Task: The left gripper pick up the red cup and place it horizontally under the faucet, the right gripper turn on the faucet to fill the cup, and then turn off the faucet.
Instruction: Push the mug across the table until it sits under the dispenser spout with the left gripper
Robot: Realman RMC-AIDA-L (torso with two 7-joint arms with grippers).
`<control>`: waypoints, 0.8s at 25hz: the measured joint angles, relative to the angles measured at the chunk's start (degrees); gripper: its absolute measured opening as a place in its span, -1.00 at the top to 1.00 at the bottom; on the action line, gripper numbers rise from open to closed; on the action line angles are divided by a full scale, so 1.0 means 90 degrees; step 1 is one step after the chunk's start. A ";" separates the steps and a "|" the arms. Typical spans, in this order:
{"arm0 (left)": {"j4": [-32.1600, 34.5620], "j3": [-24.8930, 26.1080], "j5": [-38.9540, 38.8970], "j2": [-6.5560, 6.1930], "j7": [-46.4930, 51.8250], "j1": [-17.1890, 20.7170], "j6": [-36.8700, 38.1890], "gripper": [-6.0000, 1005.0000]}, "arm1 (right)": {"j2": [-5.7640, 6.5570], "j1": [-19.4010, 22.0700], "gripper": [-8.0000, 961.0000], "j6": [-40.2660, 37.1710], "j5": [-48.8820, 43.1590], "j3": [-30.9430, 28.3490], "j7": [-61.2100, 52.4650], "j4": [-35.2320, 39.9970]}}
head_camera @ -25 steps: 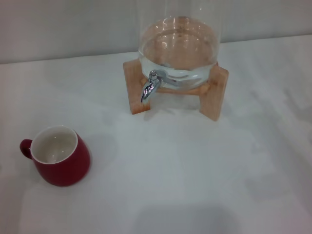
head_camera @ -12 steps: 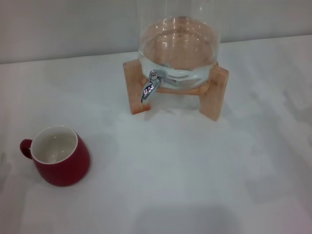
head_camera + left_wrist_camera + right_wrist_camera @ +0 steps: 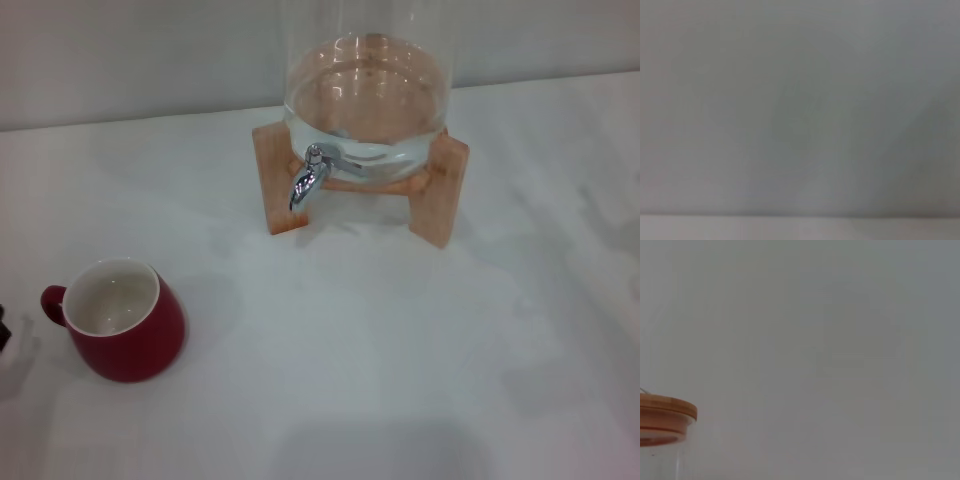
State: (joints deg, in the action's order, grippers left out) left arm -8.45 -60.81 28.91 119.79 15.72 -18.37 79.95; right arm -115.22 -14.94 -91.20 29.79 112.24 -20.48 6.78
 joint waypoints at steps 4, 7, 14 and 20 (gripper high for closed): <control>0.0002 -0.0002 0.0105 0.0000 -0.0048 -0.0051 -0.0176 -0.70 | 0.0000 -0.0004 -0.82 -0.0003 0.0000 0.0000 0.0000 0.0000; 0.0001 -0.0002 0.0216 0.0000 -0.0064 -0.0095 -0.0235 -0.70 | 0.0000 -0.0014 -0.82 -0.0005 0.0000 -0.0001 0.0000 -0.0002; 0.0001 -0.0002 0.0265 0.0000 -0.0067 -0.0126 -0.0253 -0.69 | 0.0000 -0.0027 -0.82 -0.0005 0.0000 -0.0001 0.0000 -0.0014; 0.0001 -0.0002 0.0327 0.0000 -0.0068 -0.0127 -0.0261 -0.69 | 0.0000 -0.0026 -0.82 -0.0004 0.0000 -0.0001 0.0000 -0.0021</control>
State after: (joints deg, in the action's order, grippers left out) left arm -8.44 -60.82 31.85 119.79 15.11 -19.51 77.61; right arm -115.23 -15.17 -91.24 29.79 112.23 -20.48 6.60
